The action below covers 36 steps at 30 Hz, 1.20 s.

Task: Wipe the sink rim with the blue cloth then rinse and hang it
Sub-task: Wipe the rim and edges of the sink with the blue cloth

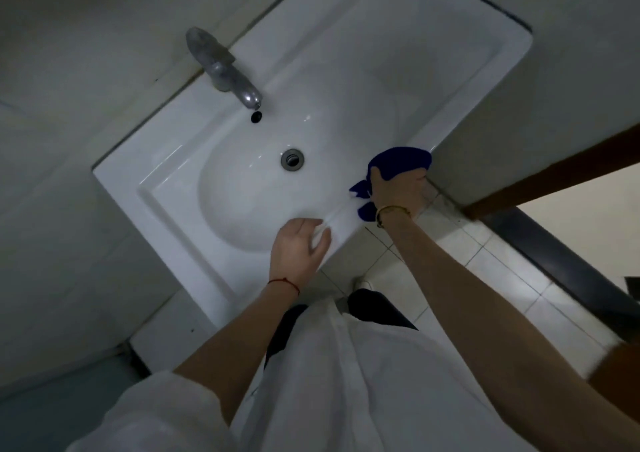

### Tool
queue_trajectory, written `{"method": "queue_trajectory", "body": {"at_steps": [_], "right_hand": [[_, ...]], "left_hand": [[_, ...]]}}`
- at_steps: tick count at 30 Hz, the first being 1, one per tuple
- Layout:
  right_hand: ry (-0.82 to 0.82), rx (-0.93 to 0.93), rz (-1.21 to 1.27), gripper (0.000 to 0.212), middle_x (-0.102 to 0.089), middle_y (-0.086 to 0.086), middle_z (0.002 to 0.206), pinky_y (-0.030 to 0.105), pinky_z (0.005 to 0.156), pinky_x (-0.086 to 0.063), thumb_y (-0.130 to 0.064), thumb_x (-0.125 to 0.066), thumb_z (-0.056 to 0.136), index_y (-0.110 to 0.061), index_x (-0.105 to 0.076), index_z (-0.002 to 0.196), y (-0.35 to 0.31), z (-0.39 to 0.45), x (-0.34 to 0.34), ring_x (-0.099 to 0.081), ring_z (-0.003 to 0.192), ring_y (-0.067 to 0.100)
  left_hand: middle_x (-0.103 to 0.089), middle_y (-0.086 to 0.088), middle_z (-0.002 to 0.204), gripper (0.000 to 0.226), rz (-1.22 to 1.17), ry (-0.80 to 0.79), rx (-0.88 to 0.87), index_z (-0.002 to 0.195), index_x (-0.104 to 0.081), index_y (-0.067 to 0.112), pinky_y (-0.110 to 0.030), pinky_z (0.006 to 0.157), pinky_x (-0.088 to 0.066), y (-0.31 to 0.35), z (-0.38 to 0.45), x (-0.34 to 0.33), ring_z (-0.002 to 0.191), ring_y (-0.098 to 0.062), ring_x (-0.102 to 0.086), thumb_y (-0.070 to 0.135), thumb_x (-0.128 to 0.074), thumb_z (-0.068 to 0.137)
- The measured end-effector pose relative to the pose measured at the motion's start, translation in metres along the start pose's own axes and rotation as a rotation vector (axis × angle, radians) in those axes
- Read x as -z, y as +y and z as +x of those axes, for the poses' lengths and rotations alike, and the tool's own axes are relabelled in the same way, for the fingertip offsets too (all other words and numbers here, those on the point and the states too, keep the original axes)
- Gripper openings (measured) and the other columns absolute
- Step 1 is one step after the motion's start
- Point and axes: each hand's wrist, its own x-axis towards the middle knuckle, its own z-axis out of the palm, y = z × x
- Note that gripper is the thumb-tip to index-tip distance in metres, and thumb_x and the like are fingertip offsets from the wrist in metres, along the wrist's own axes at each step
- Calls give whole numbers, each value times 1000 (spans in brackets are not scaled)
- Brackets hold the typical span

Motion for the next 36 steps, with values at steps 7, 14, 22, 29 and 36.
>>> {"method": "queue_trajectory", "body": {"at_steps": [7,14,22,29,36], "right_hand": [[-23,27,-42,93,-30,21,151,38,111,-29,-61,-49,89,2,-14,149,-23,119,59,-35,135,33],[42,-40,34,101,-31,20,151,39,115,-28,-65,-51,85,4,-15,148,-33,165,80,-35,136,33],[20,10,-24,100,-35,18,149,35,108,-34,-63,-53,86,5,-13,148,-23,170,69,-41,131,31],[64,-70,72,97,-32,16,152,37,110,-34,-55,-55,88,2,-6,150,-50,247,120,-38,136,30],[112,-27,27,86,-44,20,141,38,105,-39,-57,-55,86,3,-28,141,-36,210,94,-47,125,33]], "left_hand": [[-69,-13,108,46,42,-50,-104,126,-62,0,-31,93,-49,46,54,-40,100,-25,-63,34,-62,94],[-69,-17,106,58,89,-90,-212,127,-59,-5,-36,92,-52,72,106,-61,98,-29,-64,35,-71,86],[-66,-14,111,62,137,-92,-227,132,-55,-1,-32,94,-47,70,113,-74,101,-26,-61,44,-60,88],[-65,-10,113,60,137,-103,-186,130,-57,4,-31,92,-50,71,115,-78,101,-24,-60,41,-63,83],[-65,-12,114,60,144,-92,-196,130,-57,1,-34,97,-48,71,114,-77,105,-27,-61,41,-61,86]]}}
